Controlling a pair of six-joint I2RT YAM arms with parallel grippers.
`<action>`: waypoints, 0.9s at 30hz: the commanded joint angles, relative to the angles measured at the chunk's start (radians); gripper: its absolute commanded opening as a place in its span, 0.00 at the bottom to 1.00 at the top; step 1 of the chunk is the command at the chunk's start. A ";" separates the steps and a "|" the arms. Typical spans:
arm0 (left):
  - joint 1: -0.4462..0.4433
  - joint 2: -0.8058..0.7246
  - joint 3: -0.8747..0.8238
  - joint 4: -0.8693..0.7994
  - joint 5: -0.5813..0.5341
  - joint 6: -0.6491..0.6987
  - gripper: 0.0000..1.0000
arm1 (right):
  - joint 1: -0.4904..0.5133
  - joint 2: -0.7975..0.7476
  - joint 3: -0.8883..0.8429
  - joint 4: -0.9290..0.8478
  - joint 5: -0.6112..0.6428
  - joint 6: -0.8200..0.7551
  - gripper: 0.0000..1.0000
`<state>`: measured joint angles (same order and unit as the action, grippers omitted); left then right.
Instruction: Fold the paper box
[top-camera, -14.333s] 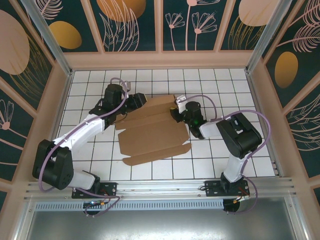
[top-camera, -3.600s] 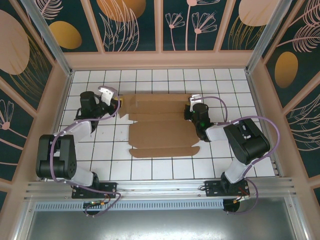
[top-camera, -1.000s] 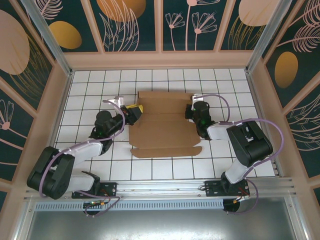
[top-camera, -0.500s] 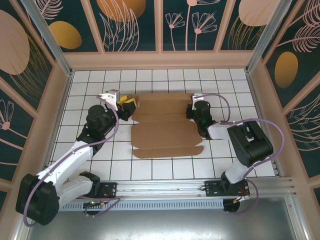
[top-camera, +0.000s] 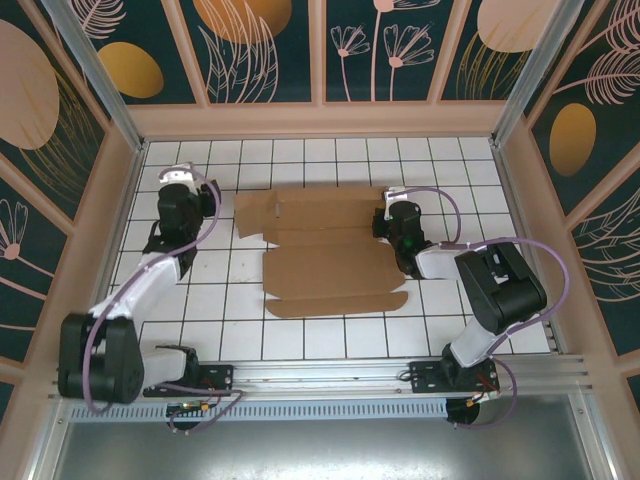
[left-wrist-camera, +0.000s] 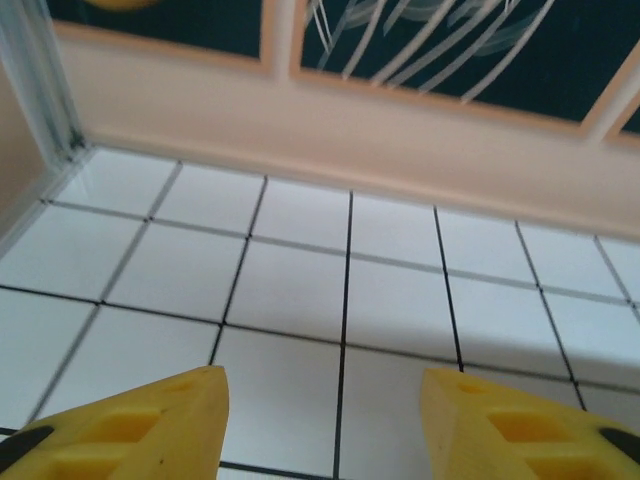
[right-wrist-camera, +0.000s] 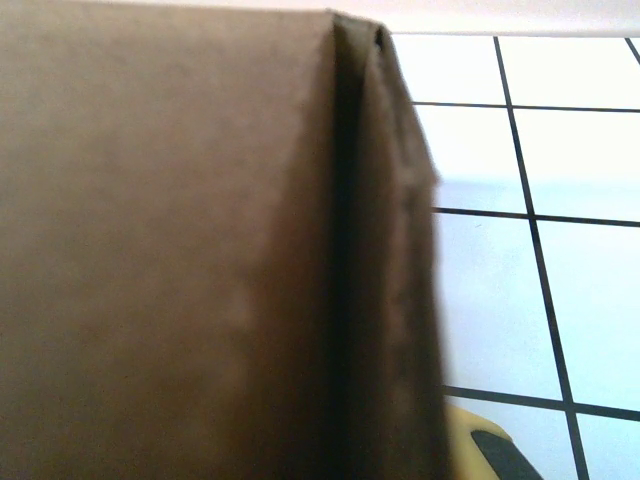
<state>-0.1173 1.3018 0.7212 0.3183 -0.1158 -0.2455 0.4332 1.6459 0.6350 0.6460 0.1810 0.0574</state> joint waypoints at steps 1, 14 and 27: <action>0.006 0.104 0.043 -0.045 0.186 0.020 0.48 | -0.007 -0.016 0.029 -0.014 -0.020 -0.002 0.01; 0.000 -0.042 -0.154 0.126 0.583 -0.166 0.45 | -0.010 0.004 0.043 -0.010 -0.034 0.002 0.01; -0.172 -0.040 -0.102 -0.045 0.559 0.022 0.49 | -0.010 0.015 0.060 -0.028 -0.044 0.006 0.01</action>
<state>-0.2668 1.2560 0.5743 0.3290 0.4309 -0.3046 0.4267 1.6577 0.6670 0.6186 0.1478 0.0574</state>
